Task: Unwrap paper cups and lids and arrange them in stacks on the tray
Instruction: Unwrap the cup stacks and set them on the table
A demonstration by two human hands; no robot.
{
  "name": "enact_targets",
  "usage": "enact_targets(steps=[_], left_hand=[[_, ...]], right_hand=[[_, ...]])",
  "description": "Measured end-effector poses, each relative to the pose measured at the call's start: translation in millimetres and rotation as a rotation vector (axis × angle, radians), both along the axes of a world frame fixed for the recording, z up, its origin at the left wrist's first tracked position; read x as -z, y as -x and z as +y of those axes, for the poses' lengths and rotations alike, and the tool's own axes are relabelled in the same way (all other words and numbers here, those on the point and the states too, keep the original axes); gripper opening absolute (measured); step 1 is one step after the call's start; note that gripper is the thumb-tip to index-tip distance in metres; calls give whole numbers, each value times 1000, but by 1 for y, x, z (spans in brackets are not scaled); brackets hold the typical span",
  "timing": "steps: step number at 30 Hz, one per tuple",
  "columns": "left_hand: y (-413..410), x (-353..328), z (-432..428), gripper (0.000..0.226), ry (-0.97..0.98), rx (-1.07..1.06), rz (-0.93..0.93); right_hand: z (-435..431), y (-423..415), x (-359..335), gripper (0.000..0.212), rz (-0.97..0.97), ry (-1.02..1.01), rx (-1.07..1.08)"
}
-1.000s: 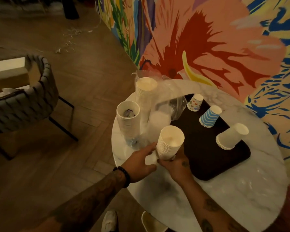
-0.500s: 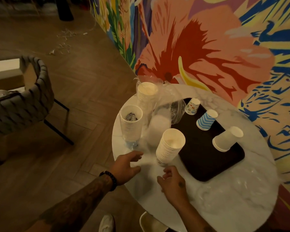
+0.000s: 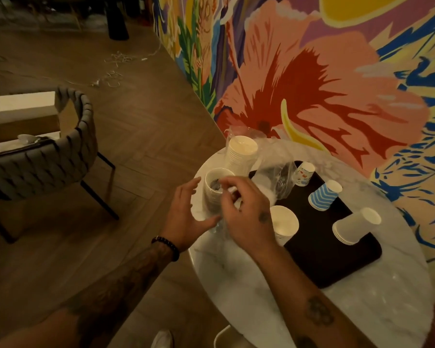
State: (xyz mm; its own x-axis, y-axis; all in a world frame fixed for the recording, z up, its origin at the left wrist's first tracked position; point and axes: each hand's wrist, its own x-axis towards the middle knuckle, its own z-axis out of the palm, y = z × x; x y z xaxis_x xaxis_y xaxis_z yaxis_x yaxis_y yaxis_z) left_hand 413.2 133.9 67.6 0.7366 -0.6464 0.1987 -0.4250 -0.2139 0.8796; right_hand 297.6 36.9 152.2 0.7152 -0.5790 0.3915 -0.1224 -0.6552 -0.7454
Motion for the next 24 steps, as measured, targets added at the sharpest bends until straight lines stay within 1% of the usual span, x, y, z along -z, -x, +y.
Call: enact_targets(steps=[4, 6, 9, 11, 15, 19, 22, 24], left_hand=[[-12, -11, -17, 103, 22, 70, 3], [-15, -15, -24, 106, 27, 116, 33], [-19, -17, -35, 113, -6, 151, 83], [-21, -17, -40, 114, -16, 148, 115], [-26, -18, -44, 105, -16, 146, 163], [-39, -23, -44, 114, -98, 284, 146], [-46, -26, -46, 115, -127, 335, 145], [-49, -27, -46, 114, -131, 343, 148]], right_hand=[[-27, -33, -24, 17, 290, 1, -18], [-39, -45, -28, 18, 434, 108, -27], [-49, -58, -32, 23, 694, 259, -105], [-52, -67, -33, 22, 814, 370, -144], [-52, -83, -30, 22, 932, 618, -226], [-52, -90, -23, 20, 1037, 829, -294], [-54, -92, -20, 22, 1061, 871, -299], [-58, -93, -19, 21, 1042, 841, -307]])
